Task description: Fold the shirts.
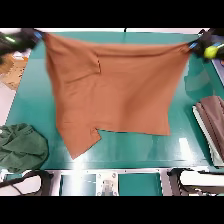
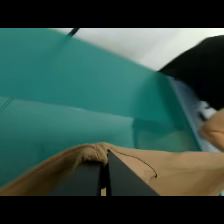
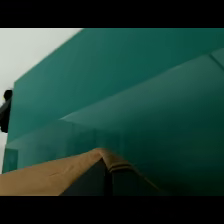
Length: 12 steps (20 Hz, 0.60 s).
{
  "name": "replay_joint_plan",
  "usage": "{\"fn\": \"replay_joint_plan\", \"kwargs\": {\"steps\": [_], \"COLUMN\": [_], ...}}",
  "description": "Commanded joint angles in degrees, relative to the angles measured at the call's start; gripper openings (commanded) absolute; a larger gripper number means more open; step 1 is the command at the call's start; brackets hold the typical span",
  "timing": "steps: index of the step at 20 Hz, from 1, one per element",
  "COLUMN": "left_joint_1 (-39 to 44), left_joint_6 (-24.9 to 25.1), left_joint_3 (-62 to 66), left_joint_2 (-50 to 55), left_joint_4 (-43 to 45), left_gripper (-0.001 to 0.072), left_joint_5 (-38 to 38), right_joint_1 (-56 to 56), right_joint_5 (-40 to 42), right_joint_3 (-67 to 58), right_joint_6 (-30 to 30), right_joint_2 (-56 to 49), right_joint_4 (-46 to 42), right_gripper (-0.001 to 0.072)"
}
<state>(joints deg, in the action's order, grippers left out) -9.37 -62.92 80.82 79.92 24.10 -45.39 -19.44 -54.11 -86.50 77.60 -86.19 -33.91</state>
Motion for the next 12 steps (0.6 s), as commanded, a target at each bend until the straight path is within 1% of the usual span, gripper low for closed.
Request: {"fn": "replay_joint_plan", "kwargs": {"steps": [1, 3, 5, 7, 9, 10, 12], "left_joint_1": [4.4, 4.4, 4.4, 4.4, 4.4, 4.4, 3.4], "left_joint_6": [3.6, 3.6, 3.4, 3.4, 3.5, 3.4, 3.1], "left_joint_3": [0.2, 3.5, 6.0, 7.6, 8.4, 8.5, 8.5], "left_joint_2": [14.3, 19.7, 21.9, 22.4, 22.4, 22.4, 22.4], "left_joint_4": [-0.8, -0.7, -0.7, -0.5, -0.1, 0.8, 3.7], "left_gripper": [0.0022, 0.0022, 0.0022, 0.0022, 0.0022, 0.0022, 0.0022], "left_joint_5": [10.4, 10.5, 12.5, 14.5, 13.3, 12.1, 6.3], "right_joint_1": [2.0, 2.0, 2.0, 2.0, 1.9, 1.4, -0.8], "right_joint_5": [3.7, 2.8, 2.0, 2.0, 1.5, -0.8, -9.3], "right_joint_3": [-5.7, -12.7, -18.9, -23.3, -24.6, -25.2, -26.3], "right_joint_6": [-3.3, -3.3, -3.3, -3.1, -3.1, -3.1, -3.1], "right_joint_2": [-18.2, -26.1, -31.3, -34.2, -34.4, -34.4, -34.4], "right_joint_4": [5.5, 7.6, 8.0, 8.0, 7.9, 7.7, 6.1], "right_gripper": [0.0015, 0.0015, 0.0014, 0.0014, 0.0015, 0.0014, 0.0014]}}
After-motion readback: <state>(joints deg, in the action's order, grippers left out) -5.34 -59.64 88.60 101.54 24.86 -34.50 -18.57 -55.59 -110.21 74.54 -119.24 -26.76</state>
